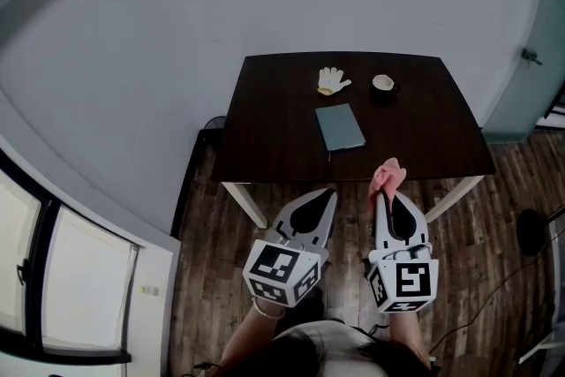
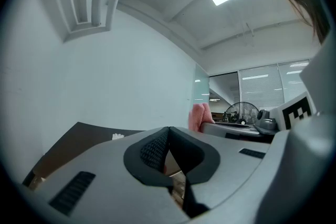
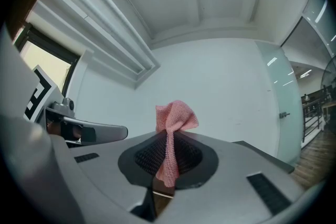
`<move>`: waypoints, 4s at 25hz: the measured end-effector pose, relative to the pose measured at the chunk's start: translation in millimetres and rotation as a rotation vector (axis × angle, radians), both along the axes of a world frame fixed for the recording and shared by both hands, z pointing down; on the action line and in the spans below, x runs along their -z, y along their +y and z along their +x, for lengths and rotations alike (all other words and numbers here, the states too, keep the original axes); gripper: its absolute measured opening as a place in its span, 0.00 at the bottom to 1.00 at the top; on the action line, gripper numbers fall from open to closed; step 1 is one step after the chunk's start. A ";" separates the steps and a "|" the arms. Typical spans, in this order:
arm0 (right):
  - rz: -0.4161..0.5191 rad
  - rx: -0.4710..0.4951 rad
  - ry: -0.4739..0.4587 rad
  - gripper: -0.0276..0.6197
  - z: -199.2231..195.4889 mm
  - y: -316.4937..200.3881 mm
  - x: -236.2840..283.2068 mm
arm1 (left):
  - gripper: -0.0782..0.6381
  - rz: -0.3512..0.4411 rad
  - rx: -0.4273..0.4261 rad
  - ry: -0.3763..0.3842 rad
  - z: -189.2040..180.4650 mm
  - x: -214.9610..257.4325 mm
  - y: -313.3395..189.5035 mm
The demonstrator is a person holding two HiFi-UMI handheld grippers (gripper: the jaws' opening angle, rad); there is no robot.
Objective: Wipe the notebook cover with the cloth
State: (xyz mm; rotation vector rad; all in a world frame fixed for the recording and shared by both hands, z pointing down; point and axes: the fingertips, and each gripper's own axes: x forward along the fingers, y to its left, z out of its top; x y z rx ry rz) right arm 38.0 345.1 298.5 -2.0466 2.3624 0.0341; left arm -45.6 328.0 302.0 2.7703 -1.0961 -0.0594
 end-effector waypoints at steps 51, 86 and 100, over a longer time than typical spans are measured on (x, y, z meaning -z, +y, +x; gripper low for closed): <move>-0.030 -0.006 0.038 0.10 25.9 -267.9 -19.2 | 0.13 -0.050 -0.012 0.005 26.9 -24.0 -265.2; -0.146 0.255 0.241 0.10 46.4 -489.0 -78.8 | 0.13 -0.219 0.078 -0.033 67.0 -101.4 -459.2; -0.252 0.384 0.438 0.10 -5.9 -527.5 -147.1 | 0.13 -0.315 -0.047 -0.119 47.7 -162.9 -489.6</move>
